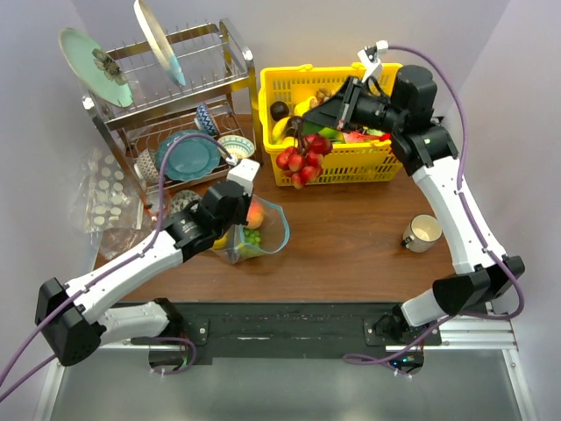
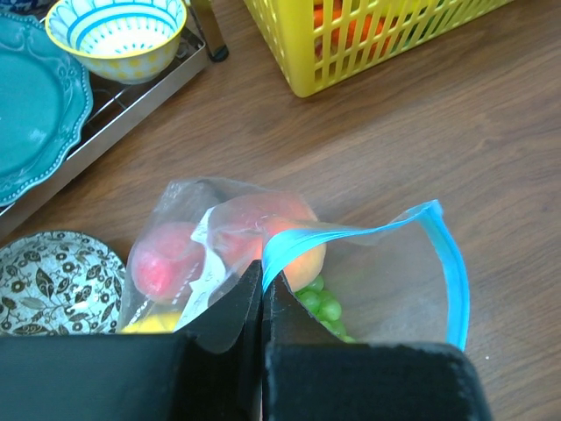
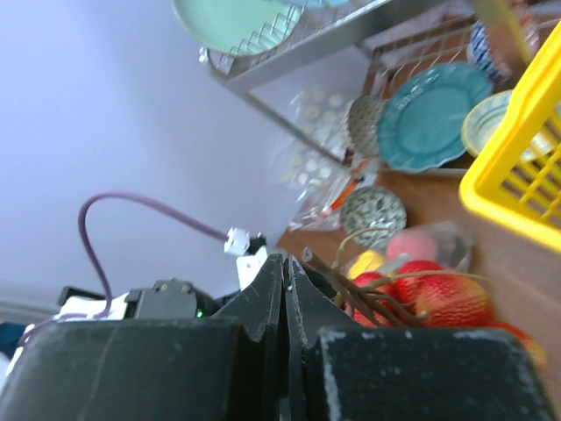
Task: Place the food in the zip-top bag and seal the zipper
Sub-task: Place the fake fruit in the zipper food storage bag.
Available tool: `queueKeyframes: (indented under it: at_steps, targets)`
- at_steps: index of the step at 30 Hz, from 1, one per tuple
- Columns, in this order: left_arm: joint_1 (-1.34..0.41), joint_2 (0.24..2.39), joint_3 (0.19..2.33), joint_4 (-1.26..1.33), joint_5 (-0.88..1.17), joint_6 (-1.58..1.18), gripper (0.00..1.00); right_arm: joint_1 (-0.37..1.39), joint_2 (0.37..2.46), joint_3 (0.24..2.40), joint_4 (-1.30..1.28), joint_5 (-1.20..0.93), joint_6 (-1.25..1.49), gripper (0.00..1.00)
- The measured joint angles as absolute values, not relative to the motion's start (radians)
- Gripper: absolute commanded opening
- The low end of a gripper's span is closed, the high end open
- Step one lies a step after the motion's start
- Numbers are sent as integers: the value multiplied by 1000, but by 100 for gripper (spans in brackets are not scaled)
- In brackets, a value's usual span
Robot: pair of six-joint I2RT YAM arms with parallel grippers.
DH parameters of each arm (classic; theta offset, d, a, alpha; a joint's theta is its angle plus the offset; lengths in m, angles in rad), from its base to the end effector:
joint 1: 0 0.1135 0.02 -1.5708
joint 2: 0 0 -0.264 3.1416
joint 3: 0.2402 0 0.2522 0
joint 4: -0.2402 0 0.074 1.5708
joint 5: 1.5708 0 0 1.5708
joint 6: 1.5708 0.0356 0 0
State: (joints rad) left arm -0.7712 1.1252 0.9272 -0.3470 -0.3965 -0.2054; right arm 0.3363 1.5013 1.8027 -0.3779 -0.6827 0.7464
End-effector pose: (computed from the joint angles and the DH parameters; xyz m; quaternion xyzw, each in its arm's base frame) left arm 0.1885 -0.1641 0.3070 0.1457 0.8473 -0.0741 0.5054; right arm 0.2938 0.1265 0.4991 -0.0820 0.7231 0.5404 0.4222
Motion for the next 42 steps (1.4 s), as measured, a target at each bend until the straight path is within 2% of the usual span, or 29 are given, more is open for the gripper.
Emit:
queueKeyframes:
  at_steps: [9, 20, 33, 42]
  targets:
    - [-770, 1242, 1118, -497, -373, -282, 0, 410, 1377, 1589, -269, -752, 828, 0]
    - [-768, 1301, 1315, -622, -277, -386, 0, 466, 1329, 1512, -191, -751, 849, 0]
    - [-767, 1333, 1468, -680, -134, -477, 0, 471, 1312, 1274, -64, -719, 893, 0]
    - [-760, 1375, 1491, -675, -96, -497, 0, 509, 1285, 1222, 6, -699, 925, 0]
